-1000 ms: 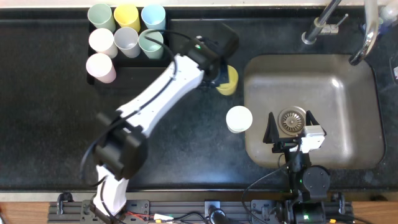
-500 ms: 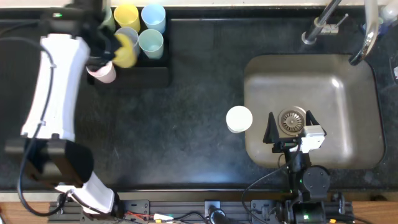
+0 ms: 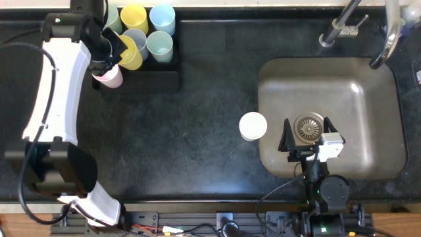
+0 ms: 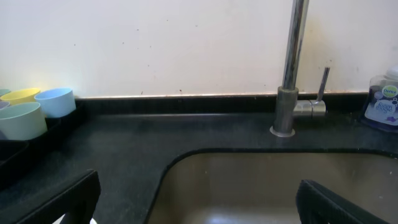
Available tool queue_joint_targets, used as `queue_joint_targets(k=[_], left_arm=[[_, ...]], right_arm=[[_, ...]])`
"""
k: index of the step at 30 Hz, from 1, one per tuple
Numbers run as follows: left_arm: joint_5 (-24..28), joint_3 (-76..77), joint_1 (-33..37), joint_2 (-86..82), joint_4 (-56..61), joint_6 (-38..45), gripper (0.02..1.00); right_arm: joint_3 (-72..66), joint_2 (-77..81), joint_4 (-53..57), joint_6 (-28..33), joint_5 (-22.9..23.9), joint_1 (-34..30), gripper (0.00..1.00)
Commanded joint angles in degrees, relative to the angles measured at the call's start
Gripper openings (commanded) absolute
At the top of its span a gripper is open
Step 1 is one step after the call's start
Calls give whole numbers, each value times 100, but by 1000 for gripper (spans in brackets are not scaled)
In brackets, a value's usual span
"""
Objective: Store Cups
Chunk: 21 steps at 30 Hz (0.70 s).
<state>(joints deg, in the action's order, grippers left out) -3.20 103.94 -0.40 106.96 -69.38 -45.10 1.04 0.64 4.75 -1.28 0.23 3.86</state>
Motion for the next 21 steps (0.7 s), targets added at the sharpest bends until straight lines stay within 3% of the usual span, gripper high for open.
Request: queue_joint_targets(k=[1,21], left_arm=[[44,-50,17,304,9,-92,36],[55,-48,11,981,118,-190,36]], right_arm=[[-76,-44,-33,20,-24,31,998],[-79,-44,-33,20,-24,31,996]])
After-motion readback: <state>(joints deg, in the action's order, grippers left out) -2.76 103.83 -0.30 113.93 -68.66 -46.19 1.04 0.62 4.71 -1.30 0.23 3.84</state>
